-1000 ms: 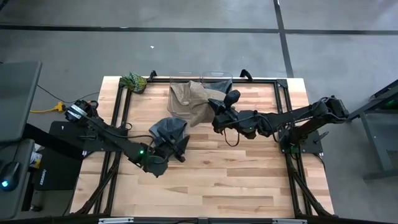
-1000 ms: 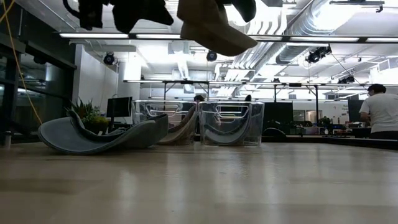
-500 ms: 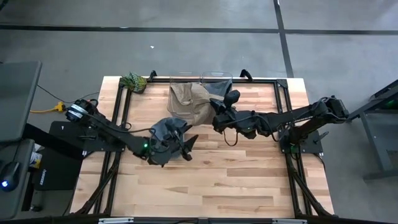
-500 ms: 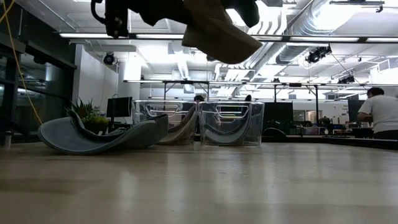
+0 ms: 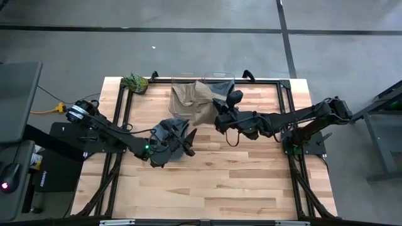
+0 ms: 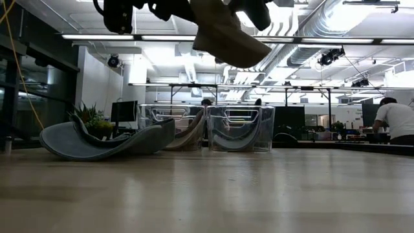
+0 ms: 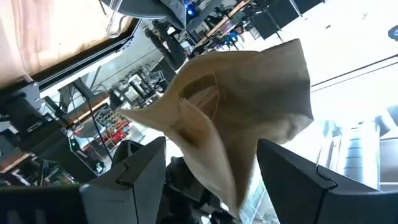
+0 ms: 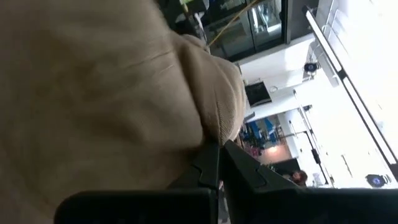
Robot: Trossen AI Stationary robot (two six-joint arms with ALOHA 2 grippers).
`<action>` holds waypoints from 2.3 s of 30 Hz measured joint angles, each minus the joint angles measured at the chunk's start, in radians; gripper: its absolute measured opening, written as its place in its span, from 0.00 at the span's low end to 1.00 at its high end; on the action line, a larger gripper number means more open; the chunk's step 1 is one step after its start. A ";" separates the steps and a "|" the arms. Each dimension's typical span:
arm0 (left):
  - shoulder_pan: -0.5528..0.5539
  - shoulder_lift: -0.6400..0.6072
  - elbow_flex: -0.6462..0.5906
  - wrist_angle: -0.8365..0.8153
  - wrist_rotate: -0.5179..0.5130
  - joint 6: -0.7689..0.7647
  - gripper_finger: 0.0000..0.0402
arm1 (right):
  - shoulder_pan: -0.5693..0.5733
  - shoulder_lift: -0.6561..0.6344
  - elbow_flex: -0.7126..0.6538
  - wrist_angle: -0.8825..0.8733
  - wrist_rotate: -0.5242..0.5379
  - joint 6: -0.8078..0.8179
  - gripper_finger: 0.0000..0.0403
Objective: Pick & Place hat
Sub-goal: Put the brown cap into the left transparent bin
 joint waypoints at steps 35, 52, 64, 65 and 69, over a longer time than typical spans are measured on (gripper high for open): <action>0.093 0.000 0.000 0.097 0.287 0.086 0.57 | -0.039 0.000 0.000 -0.034 -0.107 0.025 0.00; 0.175 0.000 0.000 0.089 0.323 0.107 0.57 | -0.067 0.038 -0.003 -0.056 -0.189 0.051 0.00; 0.178 0.000 0.000 0.095 0.342 0.216 0.50 | -0.054 0.046 -0.003 0.013 -0.182 -0.012 0.00; 0.178 0.000 0.000 0.096 0.338 0.220 0.47 | -0.049 0.046 -0.003 0.018 -0.184 -0.016 0.00; 0.177 0.000 0.000 0.096 0.342 0.257 0.24 | -0.027 0.046 -0.003 0.019 -0.167 -0.020 0.00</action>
